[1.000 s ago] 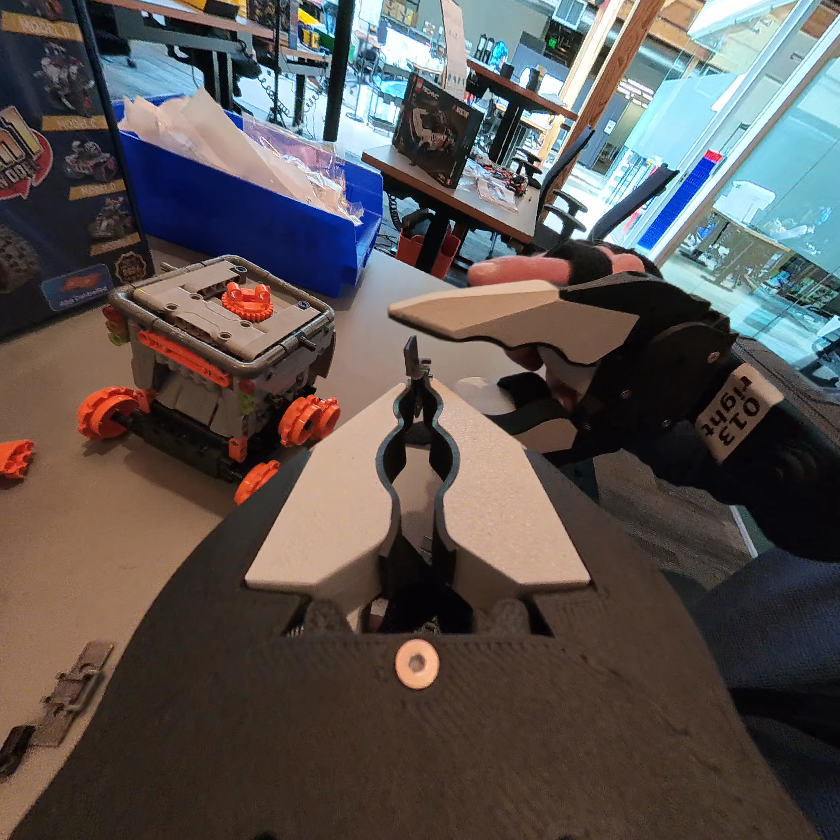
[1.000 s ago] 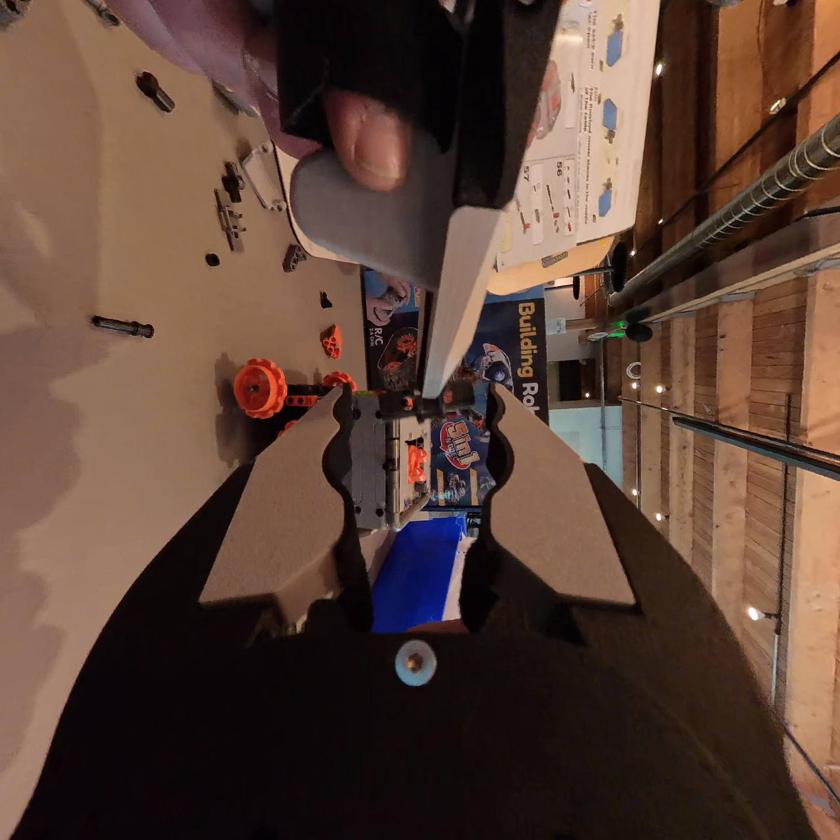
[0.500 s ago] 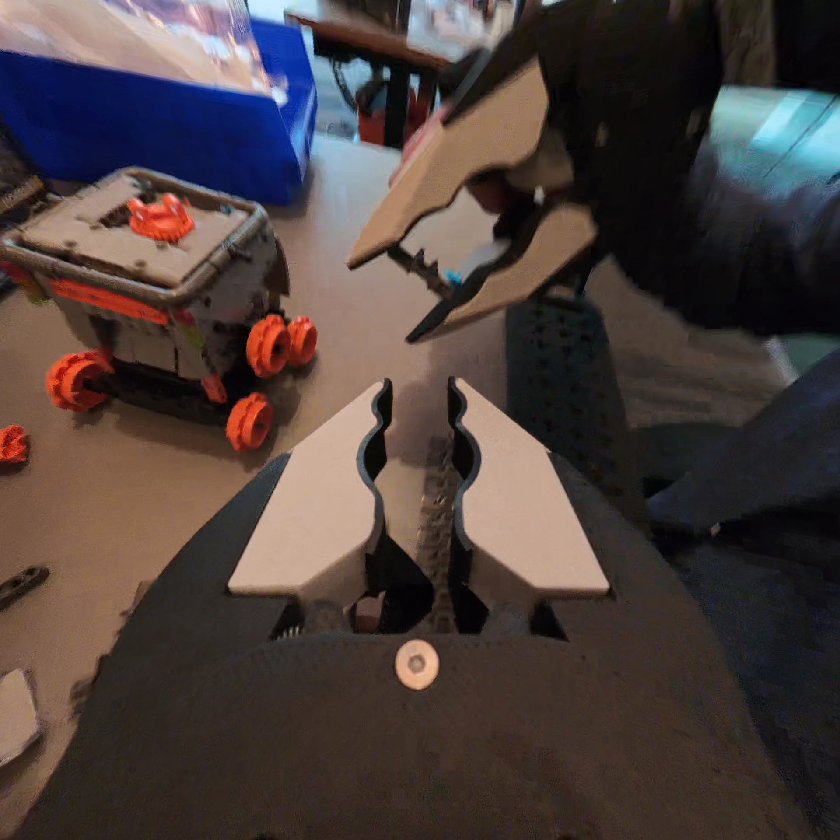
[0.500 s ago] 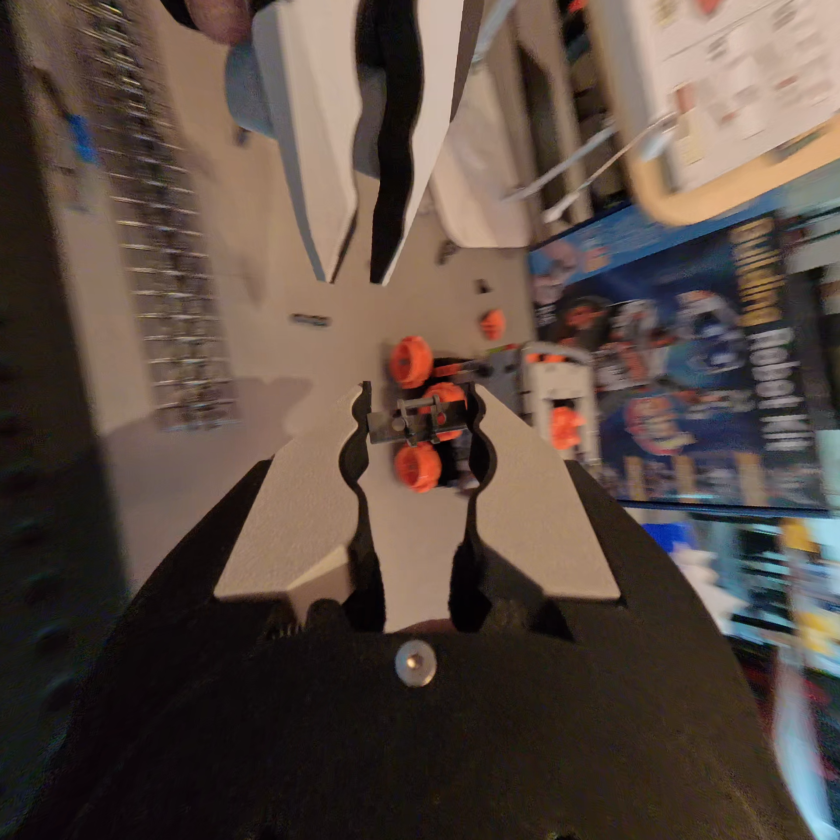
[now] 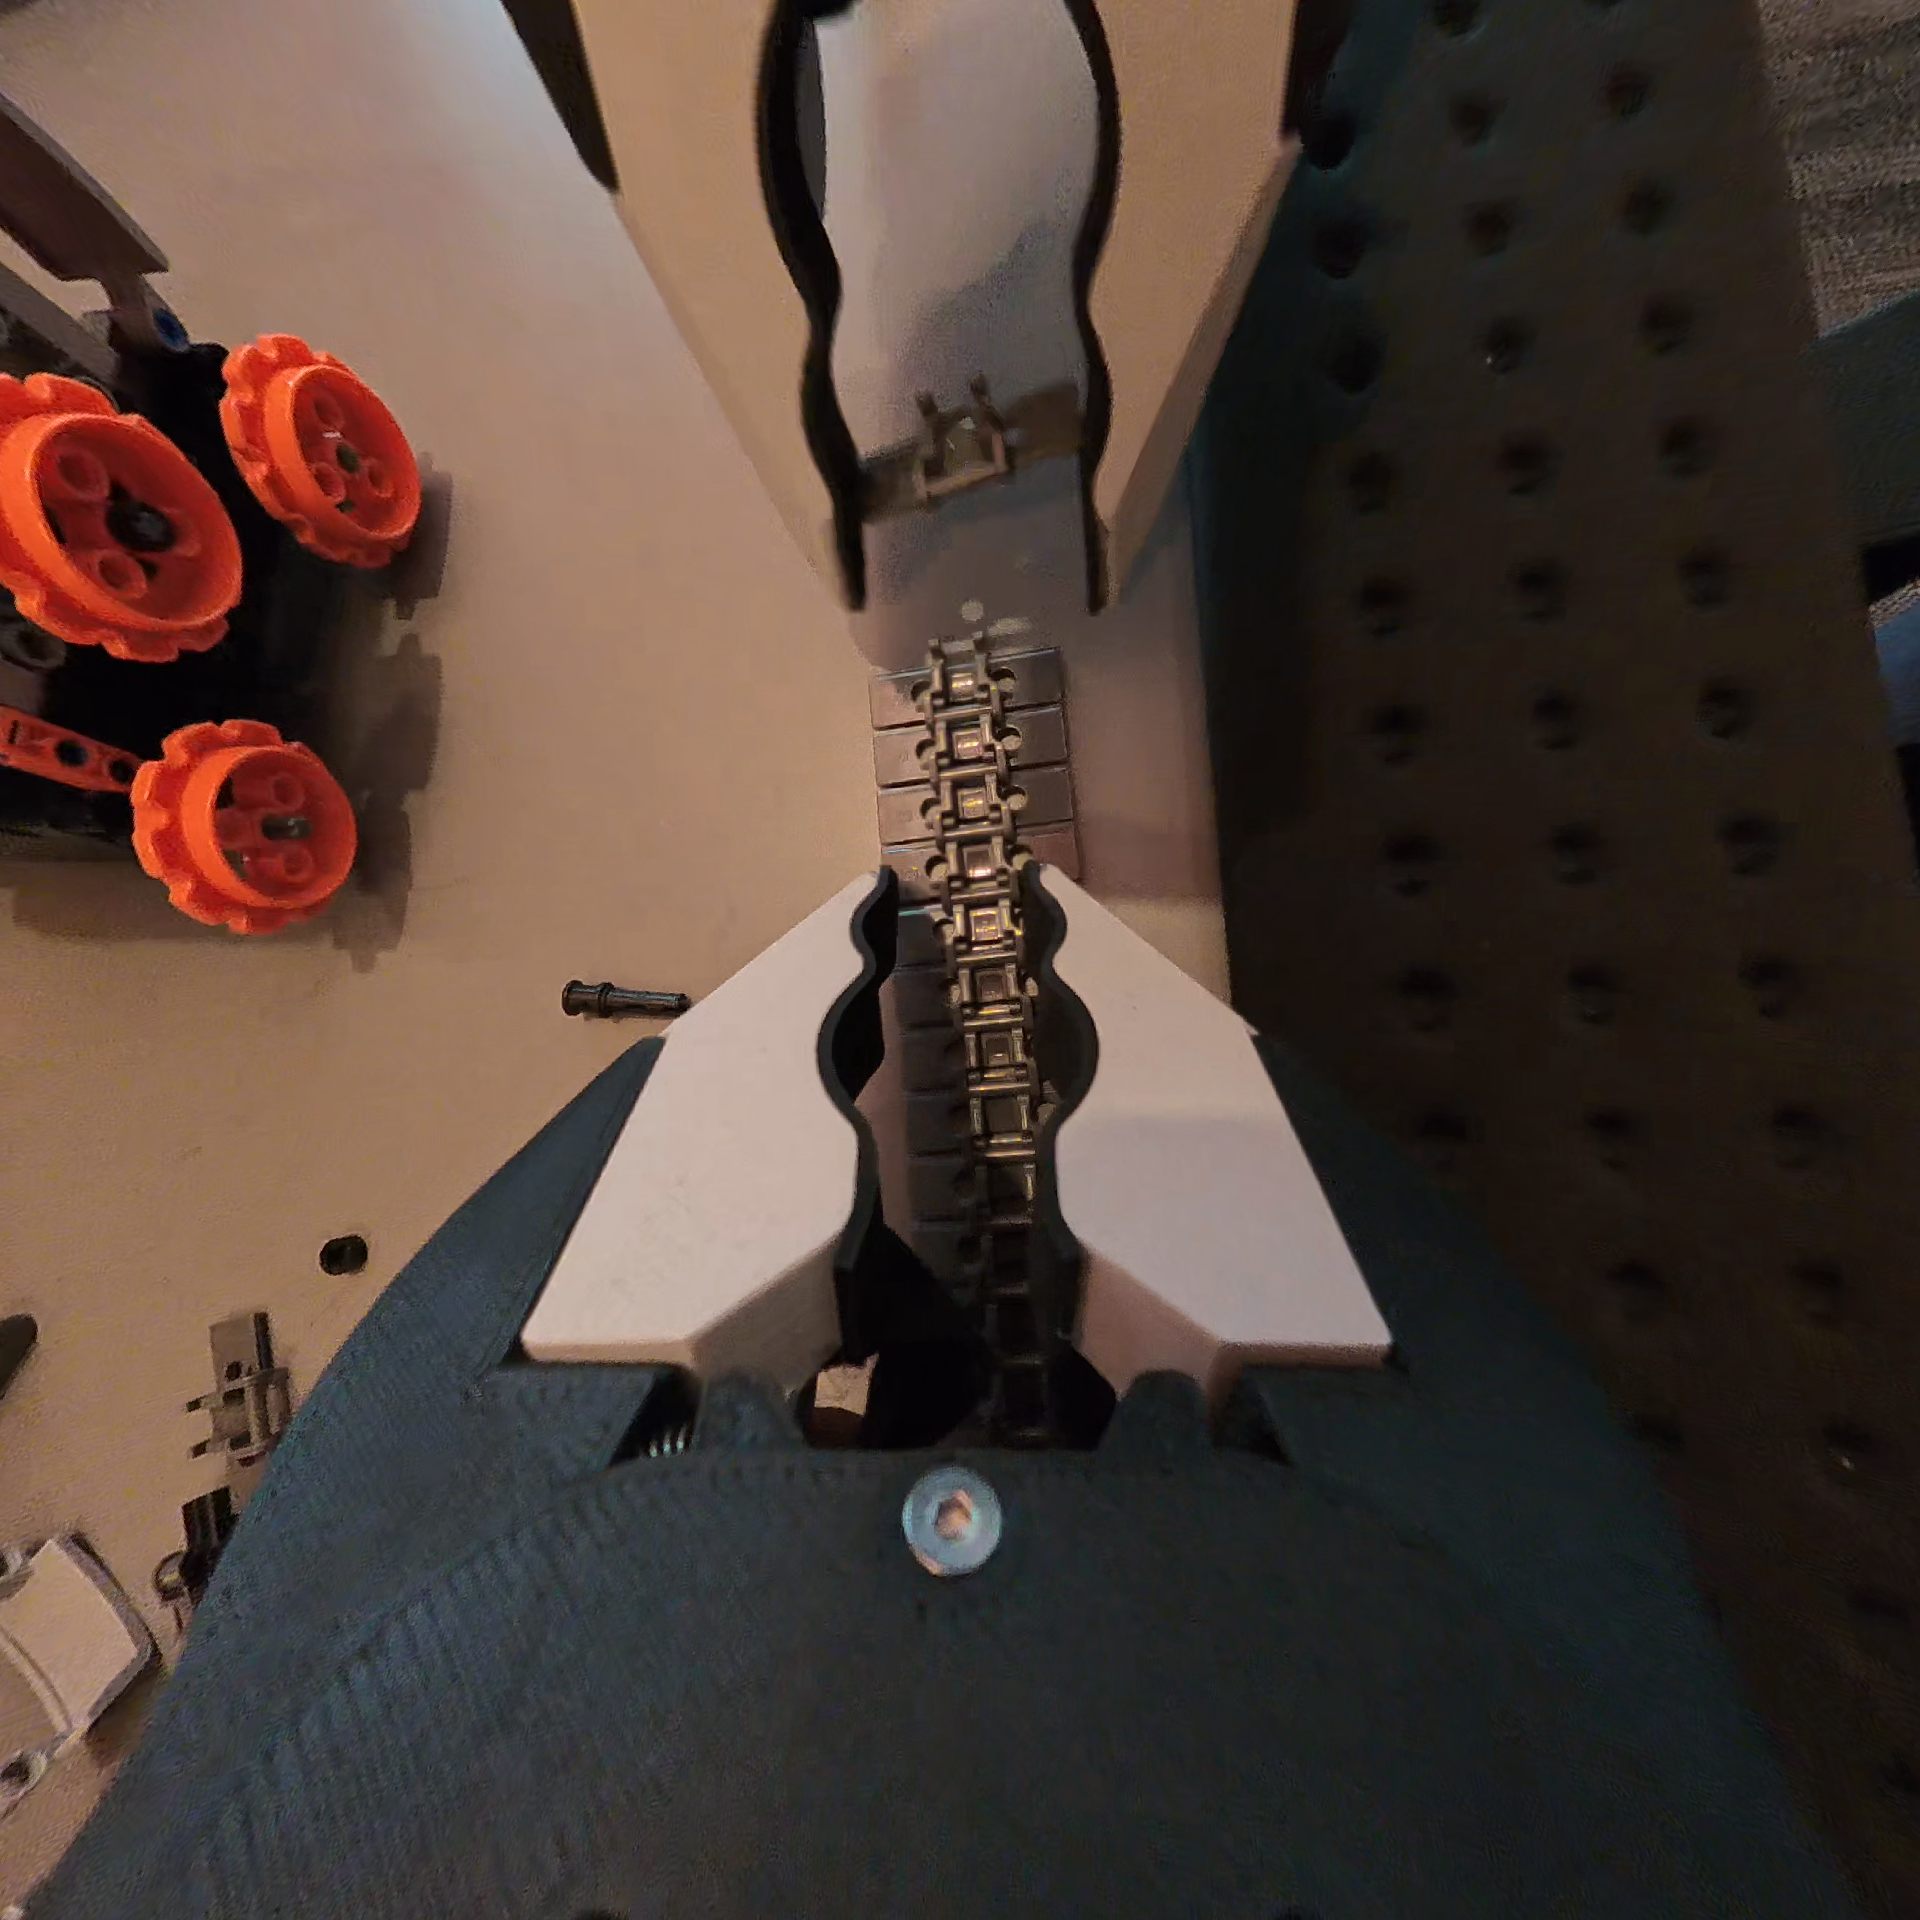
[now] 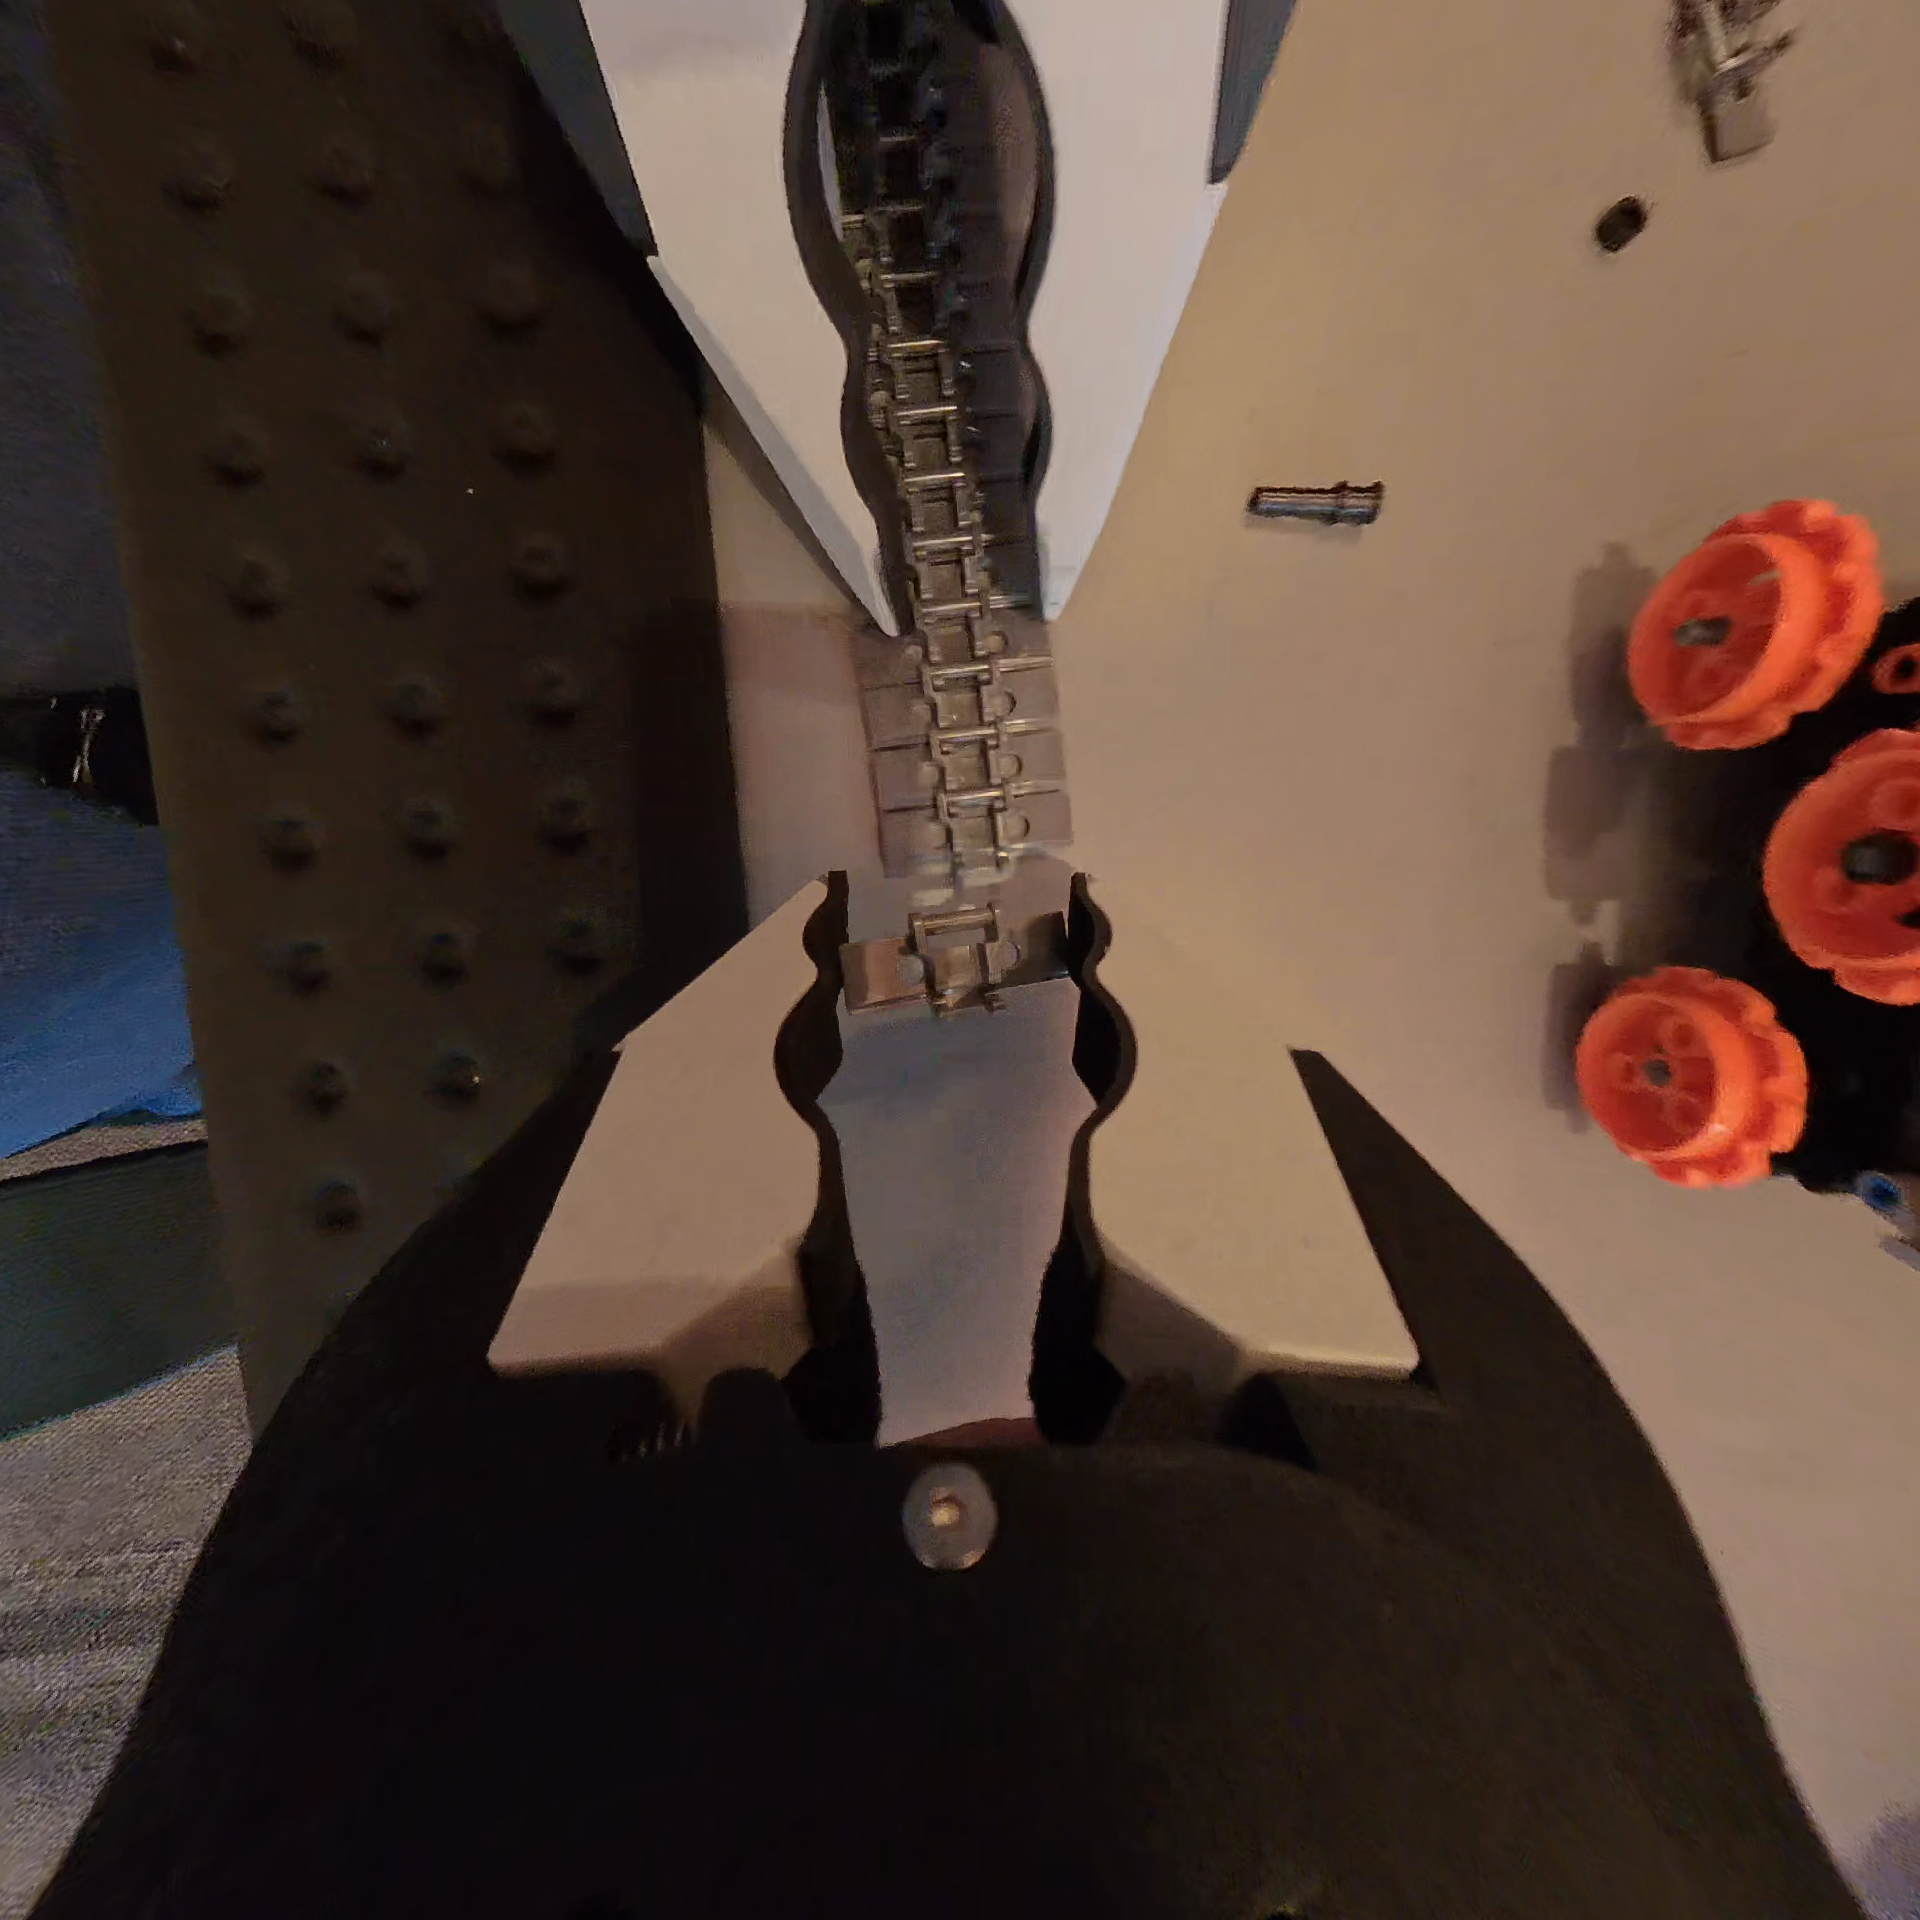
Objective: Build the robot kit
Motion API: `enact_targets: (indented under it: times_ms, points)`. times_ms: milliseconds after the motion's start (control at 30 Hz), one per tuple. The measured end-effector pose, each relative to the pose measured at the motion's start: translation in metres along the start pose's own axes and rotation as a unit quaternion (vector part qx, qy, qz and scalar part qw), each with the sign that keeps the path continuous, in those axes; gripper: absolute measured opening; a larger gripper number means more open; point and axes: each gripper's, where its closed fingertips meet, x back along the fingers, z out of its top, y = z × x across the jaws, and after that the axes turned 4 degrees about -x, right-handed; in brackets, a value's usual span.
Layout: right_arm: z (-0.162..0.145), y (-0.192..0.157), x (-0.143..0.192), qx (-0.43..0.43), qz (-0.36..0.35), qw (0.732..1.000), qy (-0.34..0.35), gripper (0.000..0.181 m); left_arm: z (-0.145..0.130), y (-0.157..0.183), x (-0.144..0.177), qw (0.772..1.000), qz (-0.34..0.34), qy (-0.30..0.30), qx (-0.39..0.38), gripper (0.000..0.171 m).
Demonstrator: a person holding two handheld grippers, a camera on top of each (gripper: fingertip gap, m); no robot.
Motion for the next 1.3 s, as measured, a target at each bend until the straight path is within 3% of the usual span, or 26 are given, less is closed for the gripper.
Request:
enact_targets:
  times_ms: [467,700,967,1067,1300]
  points:
    - [0.002,0.007,-0.013,-0.004,0.032,0.999,-0.005,0.041,0.001,-0.002,-0.003,1.0,0.003,0.001,0.003,0.017]
    - [0.004,0.004,-0.01,-0.003,0.042,0.999,0.021,0.053,0.0,-0.002,-0.003,1.0,0.0,-0.003,-0.002,0.016]
    - [-0.012,0.002,0.014,-0.083,-0.03,0.996,0.024,0.04,-0.005,-0.003,0.001,1.0,-0.005,-0.019,-0.008,0.016]
    - [-0.012,0.005,0.011,-0.139,-0.05,0.988,0.041,0.027,-0.005,-0.003,0.001,1.0,-0.005,-0.021,-0.008,0.016]
    - [-0.016,0.009,0.001,-0.153,-0.079,0.984,0.039,0.011,-0.005,-0.002,0.002,1.0,0.0,-0.024,-0.011,0.016]
